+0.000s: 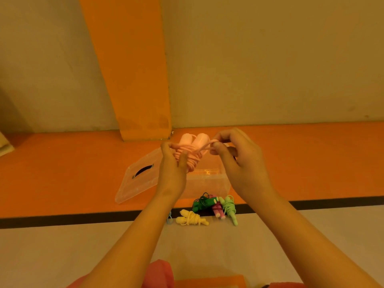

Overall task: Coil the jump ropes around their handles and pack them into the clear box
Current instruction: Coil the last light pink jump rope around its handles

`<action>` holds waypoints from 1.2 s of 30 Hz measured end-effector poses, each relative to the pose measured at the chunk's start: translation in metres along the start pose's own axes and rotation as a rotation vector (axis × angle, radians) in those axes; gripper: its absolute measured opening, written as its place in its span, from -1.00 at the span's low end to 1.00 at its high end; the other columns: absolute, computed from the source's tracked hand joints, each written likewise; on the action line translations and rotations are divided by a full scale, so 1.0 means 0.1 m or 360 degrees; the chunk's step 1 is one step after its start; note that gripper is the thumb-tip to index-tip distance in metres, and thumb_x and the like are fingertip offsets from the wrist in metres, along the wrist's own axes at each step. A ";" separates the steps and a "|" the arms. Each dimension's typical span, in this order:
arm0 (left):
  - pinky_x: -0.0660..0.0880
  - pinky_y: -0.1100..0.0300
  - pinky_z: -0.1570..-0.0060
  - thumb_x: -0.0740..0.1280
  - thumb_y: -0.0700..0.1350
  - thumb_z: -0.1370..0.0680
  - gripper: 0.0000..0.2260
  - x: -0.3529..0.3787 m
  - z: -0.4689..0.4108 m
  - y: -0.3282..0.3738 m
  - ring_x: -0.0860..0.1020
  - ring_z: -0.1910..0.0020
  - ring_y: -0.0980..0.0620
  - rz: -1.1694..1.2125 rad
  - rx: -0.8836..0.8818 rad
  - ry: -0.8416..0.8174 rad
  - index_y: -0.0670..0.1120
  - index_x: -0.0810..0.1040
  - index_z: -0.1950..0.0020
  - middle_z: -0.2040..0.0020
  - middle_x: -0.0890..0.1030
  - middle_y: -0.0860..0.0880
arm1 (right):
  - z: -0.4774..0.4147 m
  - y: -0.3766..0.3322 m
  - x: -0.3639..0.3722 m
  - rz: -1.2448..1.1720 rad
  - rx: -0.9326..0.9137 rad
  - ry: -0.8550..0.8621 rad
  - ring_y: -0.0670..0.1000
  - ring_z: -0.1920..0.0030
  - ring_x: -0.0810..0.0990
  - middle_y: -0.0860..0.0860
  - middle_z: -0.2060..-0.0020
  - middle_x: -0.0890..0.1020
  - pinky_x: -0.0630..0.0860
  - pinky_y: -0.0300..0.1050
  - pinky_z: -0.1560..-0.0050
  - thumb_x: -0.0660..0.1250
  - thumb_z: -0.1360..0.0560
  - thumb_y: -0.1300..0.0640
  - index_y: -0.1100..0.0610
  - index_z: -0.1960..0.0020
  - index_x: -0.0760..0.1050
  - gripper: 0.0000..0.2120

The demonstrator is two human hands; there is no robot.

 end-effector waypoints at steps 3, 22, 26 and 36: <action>0.47 0.23 0.48 0.18 -0.08 -0.64 -0.67 0.01 -0.02 0.00 0.59 0.21 -0.02 0.0240 -0.0227 -0.0049 0.03 0.21 -0.39 -0.14 0.54 -0.09 | 0.00 0.10 0.05 -0.0090 0.0230 -0.0216 -0.18 0.10 0.57 -0.21 0.14 0.56 0.51 -0.38 0.13 0.35 -0.49 0.19 0.03 0.08 0.54 -0.93; 0.54 0.16 0.24 0.41 -0.03 -0.49 -0.58 0.08 -0.03 -0.02 0.63 -0.02 -0.04 0.0847 -0.0481 -0.0161 0.02 0.41 -0.31 -0.20 0.58 -0.11 | 0.13 0.74 0.25 -0.0532 0.1108 -0.0305 0.01 0.12 0.63 0.10 0.08 0.62 0.58 -0.20 0.20 0.24 -0.57 0.20 0.14 -0.11 0.50 -0.86; 0.50 0.20 0.19 0.39 -0.14 -0.51 -0.64 0.10 -0.05 -0.06 0.61 -0.01 0.00 0.0725 -0.0413 -0.0280 0.00 0.42 -0.28 -0.17 0.60 -0.05 | 0.10 0.76 0.28 -0.0650 0.1148 -0.0180 0.02 0.13 0.64 0.12 0.08 0.63 0.58 -0.15 0.15 0.29 -0.54 0.21 0.22 -0.13 0.49 -0.82; 0.56 0.05 0.07 0.39 -0.22 -0.52 -0.75 0.04 -0.41 -0.28 0.63 0.02 -0.06 0.0582 -0.0469 -0.0424 -0.06 0.47 -0.16 -0.10 0.62 -0.19 | -0.01 1.06 0.57 -0.0651 0.1211 -0.0440 -0.05 0.01 0.61 -0.06 0.06 0.65 0.51 -0.06 -0.08 0.35 -0.48 -0.05 -0.01 -0.06 0.54 -0.81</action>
Point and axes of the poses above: each hand's wrist, its own z-axis away from the middle knuckle, its own x-axis out of the palm, y = z × x, the point moved 4 cm from there along -z, towards the middle knuckle
